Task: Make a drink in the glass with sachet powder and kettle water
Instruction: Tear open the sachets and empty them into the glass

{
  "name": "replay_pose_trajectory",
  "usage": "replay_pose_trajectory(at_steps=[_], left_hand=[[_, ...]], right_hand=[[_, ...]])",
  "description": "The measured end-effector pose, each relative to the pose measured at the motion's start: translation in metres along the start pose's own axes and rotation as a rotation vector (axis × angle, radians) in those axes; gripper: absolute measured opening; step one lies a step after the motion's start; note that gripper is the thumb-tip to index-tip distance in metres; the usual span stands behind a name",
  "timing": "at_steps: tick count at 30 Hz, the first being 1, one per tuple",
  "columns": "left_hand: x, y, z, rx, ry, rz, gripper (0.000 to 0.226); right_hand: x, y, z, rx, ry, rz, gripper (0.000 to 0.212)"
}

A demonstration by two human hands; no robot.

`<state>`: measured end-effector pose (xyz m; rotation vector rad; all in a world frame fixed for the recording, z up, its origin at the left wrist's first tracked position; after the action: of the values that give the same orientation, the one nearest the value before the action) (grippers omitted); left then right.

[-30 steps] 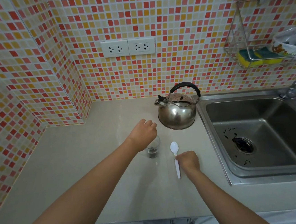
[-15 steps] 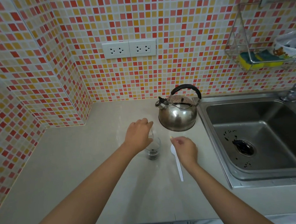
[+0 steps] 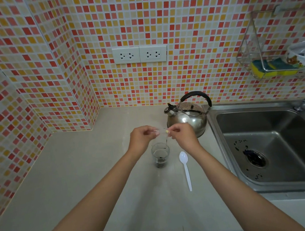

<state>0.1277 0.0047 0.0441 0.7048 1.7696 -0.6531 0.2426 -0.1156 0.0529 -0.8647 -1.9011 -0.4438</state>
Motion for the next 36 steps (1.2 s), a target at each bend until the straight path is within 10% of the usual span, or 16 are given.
replay_pose_trajectory(at_steps=[36], left_hand=[[-0.016, 0.000, 0.012, 0.022, 0.177, 0.184, 0.014]], right_hand=[[0.020, -0.004, 0.007, 0.040, -0.424, -0.309, 0.016]])
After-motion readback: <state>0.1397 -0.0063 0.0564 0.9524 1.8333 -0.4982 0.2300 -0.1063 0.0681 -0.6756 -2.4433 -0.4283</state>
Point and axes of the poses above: each hand's wrist, its own y-axis towards the middle knuckle, its own z-axis out of the palm, x = y × z, the point moved 6 cm from there along y, towards the middle knuckle, and after that the axes turned 3 degrees about x, right-handed, at the moved point
